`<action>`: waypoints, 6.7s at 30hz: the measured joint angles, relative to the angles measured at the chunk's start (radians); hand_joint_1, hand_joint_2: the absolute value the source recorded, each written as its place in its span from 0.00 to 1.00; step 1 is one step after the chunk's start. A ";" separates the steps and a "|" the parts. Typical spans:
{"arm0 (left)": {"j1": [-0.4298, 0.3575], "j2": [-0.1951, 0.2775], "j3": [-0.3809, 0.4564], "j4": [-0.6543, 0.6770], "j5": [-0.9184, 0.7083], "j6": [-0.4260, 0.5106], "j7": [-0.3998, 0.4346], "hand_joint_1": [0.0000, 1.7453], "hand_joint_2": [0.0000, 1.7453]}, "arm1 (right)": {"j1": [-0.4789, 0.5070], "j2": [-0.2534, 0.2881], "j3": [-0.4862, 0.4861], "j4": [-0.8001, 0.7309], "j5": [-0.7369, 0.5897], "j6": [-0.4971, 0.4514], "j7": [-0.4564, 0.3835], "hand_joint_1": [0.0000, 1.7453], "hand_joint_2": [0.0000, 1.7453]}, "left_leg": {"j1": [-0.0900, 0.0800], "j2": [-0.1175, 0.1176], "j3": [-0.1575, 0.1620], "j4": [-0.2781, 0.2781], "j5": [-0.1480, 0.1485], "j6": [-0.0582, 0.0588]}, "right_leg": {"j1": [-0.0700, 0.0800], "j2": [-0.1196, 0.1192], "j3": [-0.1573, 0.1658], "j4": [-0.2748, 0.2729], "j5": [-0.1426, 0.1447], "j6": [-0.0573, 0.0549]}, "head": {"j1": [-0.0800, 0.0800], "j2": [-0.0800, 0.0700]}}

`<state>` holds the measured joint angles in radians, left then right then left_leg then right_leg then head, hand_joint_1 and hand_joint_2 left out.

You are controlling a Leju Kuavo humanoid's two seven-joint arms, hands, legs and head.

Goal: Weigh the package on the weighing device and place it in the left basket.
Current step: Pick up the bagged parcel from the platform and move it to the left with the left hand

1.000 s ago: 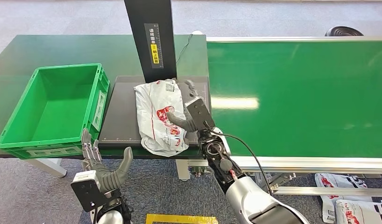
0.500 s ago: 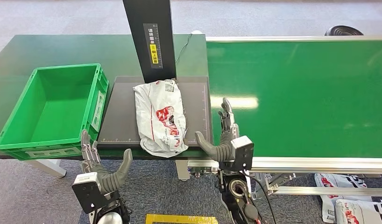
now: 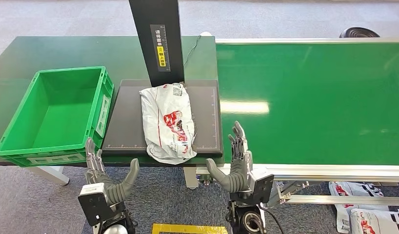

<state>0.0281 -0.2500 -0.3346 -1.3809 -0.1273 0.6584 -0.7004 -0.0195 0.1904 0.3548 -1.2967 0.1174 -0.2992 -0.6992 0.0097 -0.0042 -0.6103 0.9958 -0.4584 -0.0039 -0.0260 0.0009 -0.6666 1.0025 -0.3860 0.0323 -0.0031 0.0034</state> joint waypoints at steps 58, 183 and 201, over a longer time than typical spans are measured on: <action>-0.766 0.255 -0.012 0.540 -0.582 -0.557 0.261 0.00 1.00 | 0.094 0.036 -0.027 -0.054 0.072 0.093 0.001 0.00 1.00 | 0.000 0.006 -0.004 0.000 0.012 -0.004 | 0.000 0.002 -0.005 0.001 0.013 -0.006 | 0.001 0.000; -0.887 0.137 -0.025 1.073 -0.709 -0.460 0.407 1.00 1.00 | 0.049 0.086 -0.121 0.031 0.174 0.132 0.051 0.00 1.00 | 0.000 0.005 -0.005 0.000 0.012 -0.004 | 0.001 0.004 -0.007 0.001 0.012 -0.005 | 0.002 0.000; -0.995 0.182 0.110 1.037 -0.718 -0.454 0.416 1.00 1.00 | 0.046 0.086 -0.114 0.037 0.146 0.113 0.050 0.00 1.00 | 0.001 0.005 -0.006 0.000 0.012 -0.004 | 0.001 0.004 -0.008 0.001 0.012 -0.005 | 0.002 0.000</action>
<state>-0.9668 -0.0677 -0.2245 -0.3437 -0.8453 0.2048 -0.2841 0.0269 0.2762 0.2404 -1.2595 0.2637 -0.1865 -0.6489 0.0102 0.0009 -0.6164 0.9957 -0.4461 -0.0080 -0.0254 0.0050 -0.6749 1.0037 -0.3737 0.0271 -0.0012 0.0034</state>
